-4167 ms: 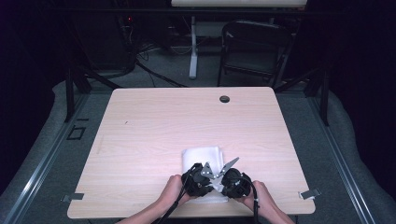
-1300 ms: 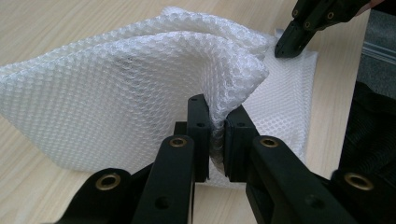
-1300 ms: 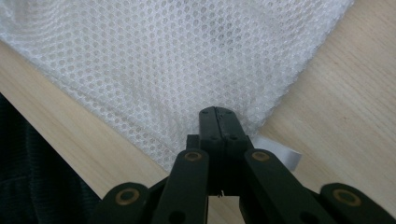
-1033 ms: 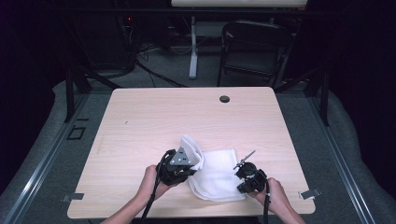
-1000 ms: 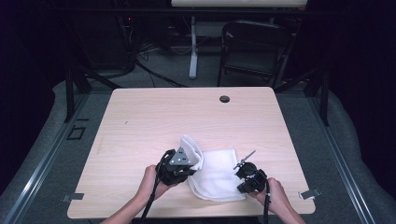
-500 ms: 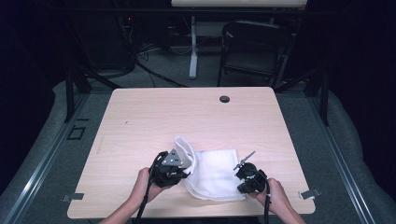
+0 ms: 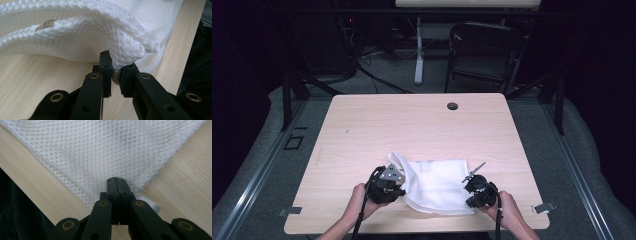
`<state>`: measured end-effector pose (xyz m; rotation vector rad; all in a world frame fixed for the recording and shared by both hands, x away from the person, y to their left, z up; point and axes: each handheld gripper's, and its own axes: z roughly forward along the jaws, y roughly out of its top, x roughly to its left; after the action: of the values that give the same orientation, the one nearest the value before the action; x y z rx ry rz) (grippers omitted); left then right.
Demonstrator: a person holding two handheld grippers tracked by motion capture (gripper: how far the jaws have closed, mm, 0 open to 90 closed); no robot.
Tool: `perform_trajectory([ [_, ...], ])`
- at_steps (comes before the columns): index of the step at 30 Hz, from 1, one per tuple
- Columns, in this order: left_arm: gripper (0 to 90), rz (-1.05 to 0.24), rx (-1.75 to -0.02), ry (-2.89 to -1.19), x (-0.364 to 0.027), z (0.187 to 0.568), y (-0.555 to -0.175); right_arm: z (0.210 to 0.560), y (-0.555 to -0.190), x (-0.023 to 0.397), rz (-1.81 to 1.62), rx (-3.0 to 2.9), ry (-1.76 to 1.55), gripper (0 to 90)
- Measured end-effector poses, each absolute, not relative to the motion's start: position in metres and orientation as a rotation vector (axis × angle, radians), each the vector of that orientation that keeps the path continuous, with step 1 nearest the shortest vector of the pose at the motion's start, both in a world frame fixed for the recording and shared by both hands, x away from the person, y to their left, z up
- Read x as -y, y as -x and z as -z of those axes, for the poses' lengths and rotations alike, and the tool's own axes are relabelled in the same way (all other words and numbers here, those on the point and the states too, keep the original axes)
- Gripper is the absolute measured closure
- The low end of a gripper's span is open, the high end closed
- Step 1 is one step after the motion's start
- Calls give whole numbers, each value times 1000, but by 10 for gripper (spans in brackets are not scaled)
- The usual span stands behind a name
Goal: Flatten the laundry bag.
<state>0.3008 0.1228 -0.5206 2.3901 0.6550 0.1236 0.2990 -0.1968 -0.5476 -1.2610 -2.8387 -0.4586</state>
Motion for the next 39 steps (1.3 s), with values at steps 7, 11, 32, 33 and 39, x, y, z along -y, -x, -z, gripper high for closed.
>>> perform_trajectory([
  [7,819,-99,-688,-2413,-129,525,-303,548,-298,196,457,2832,1244,900],
  [11,816,-72,-698,-2422,-131,529,-304,548,-298,197,467,2820,1241,900],
  [32,609,95,-747,-2505,-156,536,-302,549,-299,201,507,2835,1181,900],
  [33,561,87,-765,-2520,-158,536,-300,550,-299,200,531,2825,1186,900],
  [39,373,84,-857,-2522,-181,536,-293,549,-299,200,549,2846,1158,858],
])
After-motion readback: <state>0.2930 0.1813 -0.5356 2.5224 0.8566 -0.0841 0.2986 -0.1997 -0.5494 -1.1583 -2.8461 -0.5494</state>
